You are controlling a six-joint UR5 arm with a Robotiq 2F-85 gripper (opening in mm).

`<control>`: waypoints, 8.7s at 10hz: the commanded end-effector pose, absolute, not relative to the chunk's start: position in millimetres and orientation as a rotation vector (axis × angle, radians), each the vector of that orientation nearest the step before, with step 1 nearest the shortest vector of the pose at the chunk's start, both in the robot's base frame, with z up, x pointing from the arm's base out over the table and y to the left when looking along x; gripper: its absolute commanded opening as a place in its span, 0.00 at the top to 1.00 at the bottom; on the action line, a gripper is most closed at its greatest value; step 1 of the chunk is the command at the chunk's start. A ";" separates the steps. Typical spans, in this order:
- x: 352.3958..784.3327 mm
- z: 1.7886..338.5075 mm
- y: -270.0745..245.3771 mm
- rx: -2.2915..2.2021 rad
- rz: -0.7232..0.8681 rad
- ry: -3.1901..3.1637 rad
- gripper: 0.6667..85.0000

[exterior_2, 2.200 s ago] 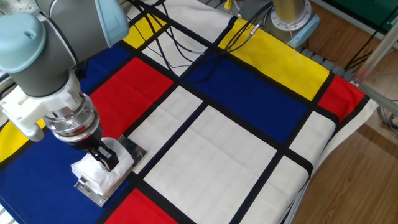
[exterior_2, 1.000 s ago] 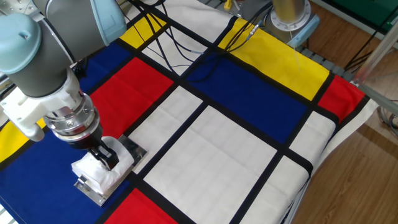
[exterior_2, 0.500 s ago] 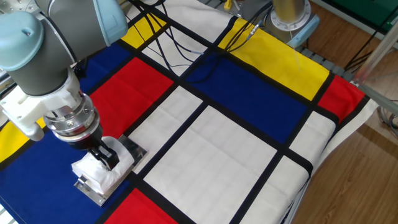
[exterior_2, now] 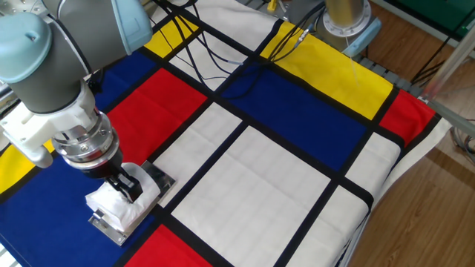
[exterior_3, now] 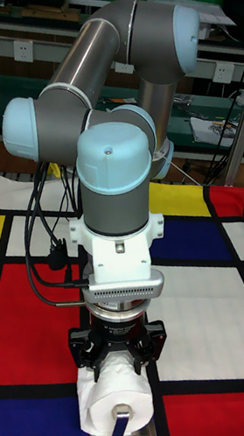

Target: Take the roll of paper down from the shelf

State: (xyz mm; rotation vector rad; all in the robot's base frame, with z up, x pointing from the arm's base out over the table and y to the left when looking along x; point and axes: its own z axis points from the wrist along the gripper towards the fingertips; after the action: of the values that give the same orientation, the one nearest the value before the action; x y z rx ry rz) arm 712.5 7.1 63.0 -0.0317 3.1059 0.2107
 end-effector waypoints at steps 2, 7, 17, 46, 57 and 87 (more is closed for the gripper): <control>709.4 67.2 8.0 -0.035 0.240 3.111 0.99; 707.0 75.2 9.2 -0.043 0.240 3.135 0.99; 701.8 97.4 9.5 -0.072 0.257 3.135 0.99; 626.9 94.1 -9.4 -0.054 0.236 3.070 0.99; 596.0 76.6 -0.6 -0.086 0.260 3.083 0.99; 530.9 81.6 7.6 -0.162 0.326 3.116 0.20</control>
State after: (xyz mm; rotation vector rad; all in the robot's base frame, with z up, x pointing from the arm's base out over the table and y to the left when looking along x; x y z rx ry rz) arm 519.3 0.6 81.3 -0.1174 3.1463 0.2866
